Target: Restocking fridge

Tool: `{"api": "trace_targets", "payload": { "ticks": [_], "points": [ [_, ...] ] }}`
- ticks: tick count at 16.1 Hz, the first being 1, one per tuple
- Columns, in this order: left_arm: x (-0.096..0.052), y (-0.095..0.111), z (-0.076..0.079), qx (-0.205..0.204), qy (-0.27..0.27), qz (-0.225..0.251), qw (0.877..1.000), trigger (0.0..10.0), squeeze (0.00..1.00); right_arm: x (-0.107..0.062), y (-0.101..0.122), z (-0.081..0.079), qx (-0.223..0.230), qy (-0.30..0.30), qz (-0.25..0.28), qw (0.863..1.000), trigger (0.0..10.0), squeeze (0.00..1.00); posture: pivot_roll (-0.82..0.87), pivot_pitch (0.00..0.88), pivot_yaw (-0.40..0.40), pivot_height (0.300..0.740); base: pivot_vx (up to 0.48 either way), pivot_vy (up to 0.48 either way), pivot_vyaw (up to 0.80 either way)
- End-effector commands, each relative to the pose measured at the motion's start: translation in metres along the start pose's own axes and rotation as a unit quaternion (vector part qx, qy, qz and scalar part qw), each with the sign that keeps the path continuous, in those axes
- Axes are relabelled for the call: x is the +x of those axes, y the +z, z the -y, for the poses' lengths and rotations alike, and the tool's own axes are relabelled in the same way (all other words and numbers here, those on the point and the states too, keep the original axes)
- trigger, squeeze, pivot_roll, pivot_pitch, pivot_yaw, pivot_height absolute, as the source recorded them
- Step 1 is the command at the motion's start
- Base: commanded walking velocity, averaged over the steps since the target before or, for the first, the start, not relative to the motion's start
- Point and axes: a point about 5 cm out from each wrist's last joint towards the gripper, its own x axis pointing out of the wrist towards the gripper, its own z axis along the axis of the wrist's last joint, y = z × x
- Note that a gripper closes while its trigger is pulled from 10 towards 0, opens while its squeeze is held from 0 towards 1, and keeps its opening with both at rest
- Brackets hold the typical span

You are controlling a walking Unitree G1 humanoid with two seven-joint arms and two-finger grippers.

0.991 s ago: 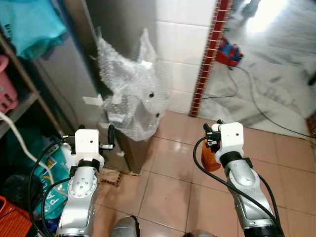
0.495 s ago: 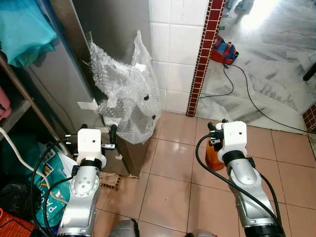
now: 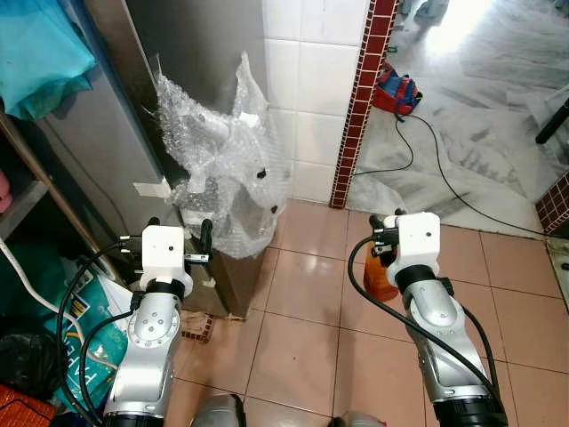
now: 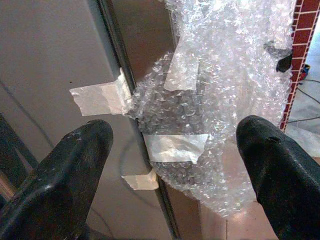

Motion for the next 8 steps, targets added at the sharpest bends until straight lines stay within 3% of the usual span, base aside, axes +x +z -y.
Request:
{"api": "trace_targets", "payload": {
  "ticks": [1, 4, 8],
  "points": [
    [0.0000, 0.0003, 0.0007, 0.002, -0.006, 0.002, 1.000, 10.0, 0.00, 0.0031, 0.0046, -0.0017, 0.001, 0.006, 0.010, 1.000, 10.0, 0.00, -0.01, 0.045, 0.009, 0.740, 0.000, 0.000, 0.00],
    [0.0008, 0.0060, 0.0051, 0.026, -0.024, 0.025, 0.999, 10.0, 0.00, 0.0083, 0.0082, 0.0005, 0.002, 0.005, 0.015, 1.000, 10.0, 0.00, -0.01, 0.047, 0.006, 0.740, 0.000, 0.000, 0.00],
    [0.0014, 0.0040, 0.0054, -0.002, -0.008, 0.015, 1.000, 10.0, 0.00, 0.0009, 0.0096, -0.0051, 0.039, 0.044, 0.028, 0.998, 10.0, 0.00, -0.02, 0.059, -0.011, 0.740, 0.000, 0.000, 0.00]
  ]
}}
